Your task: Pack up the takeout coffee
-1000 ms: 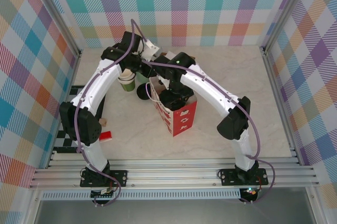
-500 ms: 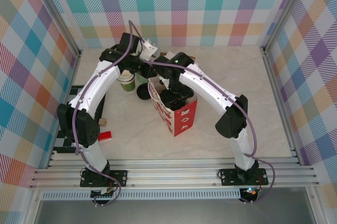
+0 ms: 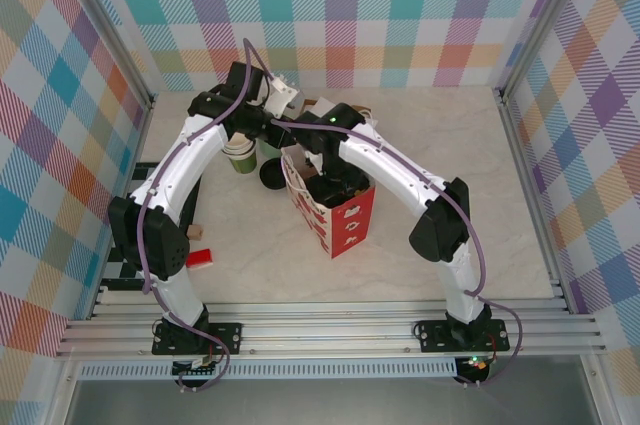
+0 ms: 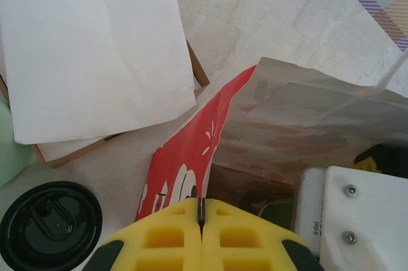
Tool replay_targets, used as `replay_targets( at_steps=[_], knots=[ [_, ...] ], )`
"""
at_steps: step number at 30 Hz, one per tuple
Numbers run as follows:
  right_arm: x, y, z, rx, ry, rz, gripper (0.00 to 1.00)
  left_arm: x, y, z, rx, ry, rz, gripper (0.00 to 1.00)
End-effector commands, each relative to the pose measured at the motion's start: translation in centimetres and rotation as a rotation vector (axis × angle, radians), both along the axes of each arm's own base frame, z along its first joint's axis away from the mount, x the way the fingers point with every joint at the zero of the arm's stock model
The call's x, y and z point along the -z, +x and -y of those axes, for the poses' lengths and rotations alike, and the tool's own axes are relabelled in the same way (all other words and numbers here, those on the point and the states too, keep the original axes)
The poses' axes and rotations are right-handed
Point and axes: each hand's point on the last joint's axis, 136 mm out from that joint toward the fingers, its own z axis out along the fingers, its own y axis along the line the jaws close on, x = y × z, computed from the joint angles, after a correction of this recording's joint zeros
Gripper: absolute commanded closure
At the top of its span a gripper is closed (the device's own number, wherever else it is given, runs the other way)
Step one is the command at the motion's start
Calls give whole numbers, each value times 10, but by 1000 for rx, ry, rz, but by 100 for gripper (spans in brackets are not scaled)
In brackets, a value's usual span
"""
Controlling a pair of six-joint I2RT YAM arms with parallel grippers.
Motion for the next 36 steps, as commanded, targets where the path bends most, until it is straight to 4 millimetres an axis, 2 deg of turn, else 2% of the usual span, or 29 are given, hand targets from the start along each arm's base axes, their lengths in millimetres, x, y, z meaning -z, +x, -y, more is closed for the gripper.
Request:
replay_targets(
  at_steps=[1, 11, 36],
  knots=[
    [4, -20, 25, -6, -94, -97, 54, -17, -8, 0, 8, -29, 10, 100],
    [20, -15, 23, -13, -72, -78, 54, -18, -9, -3, 5, -21, 20, 100],
    [31, -5, 23, -3, -54, -37, 54, -15, -15, -4, 17, -21, 22, 100]
  ],
)
